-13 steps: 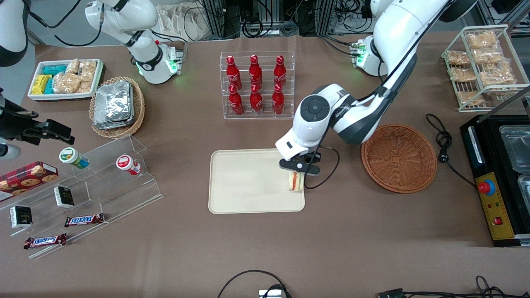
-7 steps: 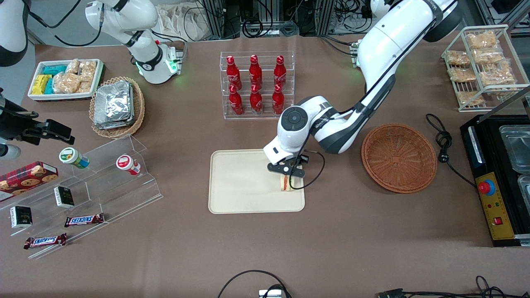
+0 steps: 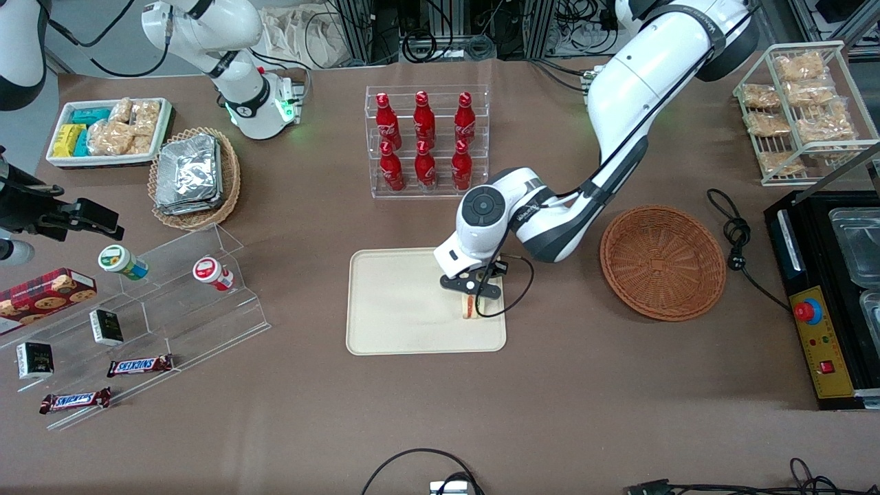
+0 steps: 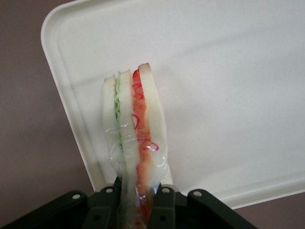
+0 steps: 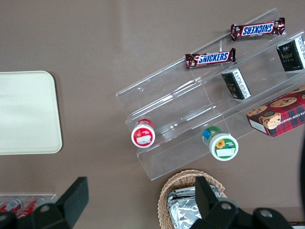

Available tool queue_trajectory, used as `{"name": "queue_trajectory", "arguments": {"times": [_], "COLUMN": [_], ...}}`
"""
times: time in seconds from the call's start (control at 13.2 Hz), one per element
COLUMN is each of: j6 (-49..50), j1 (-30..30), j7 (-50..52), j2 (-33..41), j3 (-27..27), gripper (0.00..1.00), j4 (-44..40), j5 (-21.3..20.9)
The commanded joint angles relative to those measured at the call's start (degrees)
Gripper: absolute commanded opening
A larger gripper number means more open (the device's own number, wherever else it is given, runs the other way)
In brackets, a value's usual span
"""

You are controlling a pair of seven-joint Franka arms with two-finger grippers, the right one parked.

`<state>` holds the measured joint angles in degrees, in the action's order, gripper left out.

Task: Place sandwich from basket to tray
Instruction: 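Lower the sandwich onto the tray and open the left gripper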

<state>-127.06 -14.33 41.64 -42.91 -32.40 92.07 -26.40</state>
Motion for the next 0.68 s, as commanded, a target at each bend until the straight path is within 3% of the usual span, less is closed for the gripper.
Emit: {"name": "queue_trajectory", "arguments": {"times": [0.0, 0.3, 0.45, 0.53, 0.6], "j6": [1.4, 1.4, 1.4, 1.4, 1.4], "j1": [-1.3, -1.3, -1.3, -1.3, -1.3], "j7": [1.2, 1.3, 2.0, 2.7, 3.3], "j2": [-1.6, -2.0, -2.1, -2.3, -2.4], "j3": [0.5, 0.5, 0.5, 0.5, 0.5], "gripper": [0.27, 0.38, 0.59, 0.76, 0.86], "j4": [-2.6, -2.6, -2.6, -2.7, -2.7], "j5": [-1.5, -1.5, -1.5, -1.5, -1.5]}}
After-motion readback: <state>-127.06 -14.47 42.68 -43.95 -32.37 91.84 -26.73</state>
